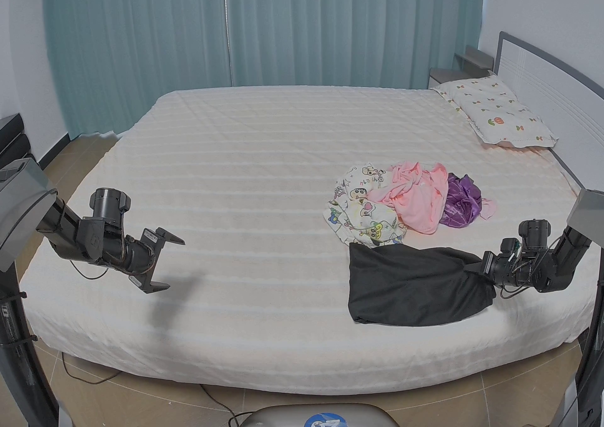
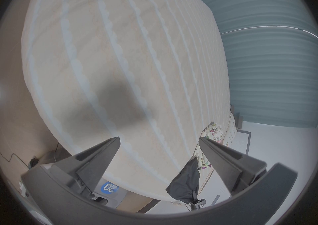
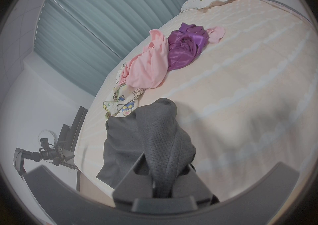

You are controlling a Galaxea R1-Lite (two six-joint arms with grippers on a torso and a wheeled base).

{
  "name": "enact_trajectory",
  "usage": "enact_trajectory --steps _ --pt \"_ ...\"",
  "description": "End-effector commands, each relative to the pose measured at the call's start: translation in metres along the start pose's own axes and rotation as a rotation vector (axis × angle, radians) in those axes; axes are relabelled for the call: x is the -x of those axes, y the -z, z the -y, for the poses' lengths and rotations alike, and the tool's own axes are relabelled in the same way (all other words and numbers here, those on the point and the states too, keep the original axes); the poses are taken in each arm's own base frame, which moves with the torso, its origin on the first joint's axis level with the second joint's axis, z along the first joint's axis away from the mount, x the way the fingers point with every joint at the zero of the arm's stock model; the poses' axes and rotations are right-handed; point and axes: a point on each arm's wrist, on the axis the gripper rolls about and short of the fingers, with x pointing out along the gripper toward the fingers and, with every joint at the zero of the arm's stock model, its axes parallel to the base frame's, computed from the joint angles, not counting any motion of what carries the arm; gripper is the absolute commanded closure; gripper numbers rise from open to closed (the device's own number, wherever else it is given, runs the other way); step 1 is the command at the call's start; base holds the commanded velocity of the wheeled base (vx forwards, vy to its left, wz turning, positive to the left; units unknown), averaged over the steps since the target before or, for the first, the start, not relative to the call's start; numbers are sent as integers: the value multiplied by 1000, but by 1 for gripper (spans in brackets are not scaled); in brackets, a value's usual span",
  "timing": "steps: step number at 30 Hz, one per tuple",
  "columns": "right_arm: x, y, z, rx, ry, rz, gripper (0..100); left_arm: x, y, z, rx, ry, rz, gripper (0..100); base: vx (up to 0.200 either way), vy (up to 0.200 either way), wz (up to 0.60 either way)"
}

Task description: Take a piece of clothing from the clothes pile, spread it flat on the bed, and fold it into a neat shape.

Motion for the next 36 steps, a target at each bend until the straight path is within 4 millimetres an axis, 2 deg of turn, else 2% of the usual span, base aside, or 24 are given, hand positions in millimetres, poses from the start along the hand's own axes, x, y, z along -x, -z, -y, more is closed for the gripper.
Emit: enact_trajectory --steps 1,23,30,31,34,36 --pt "-2 -1 2 -6 5 -6 100 0 0 0 -1 1 0 0 0 -200 0" --pt "-17 -8 5 11 -4 9 100 0 0 0 0 0 -1 0 0 -200 0" --pt "-25 0 6 14 -6 -15 100 0 1 0 -2 -1 1 0 0 -200 0" --pt "-26 2 6 15 -6 -19 0 0 1 0 -3 -1 1 0 0 0 0" --pt "-27 2 1 23 -15 -18 0 -1 1 -1 -4 -2 0 0 0 0 0" --pt "-23 -5 -3 22 -29 8 0 0 1 0 -5 -1 1 0 0 0 0"
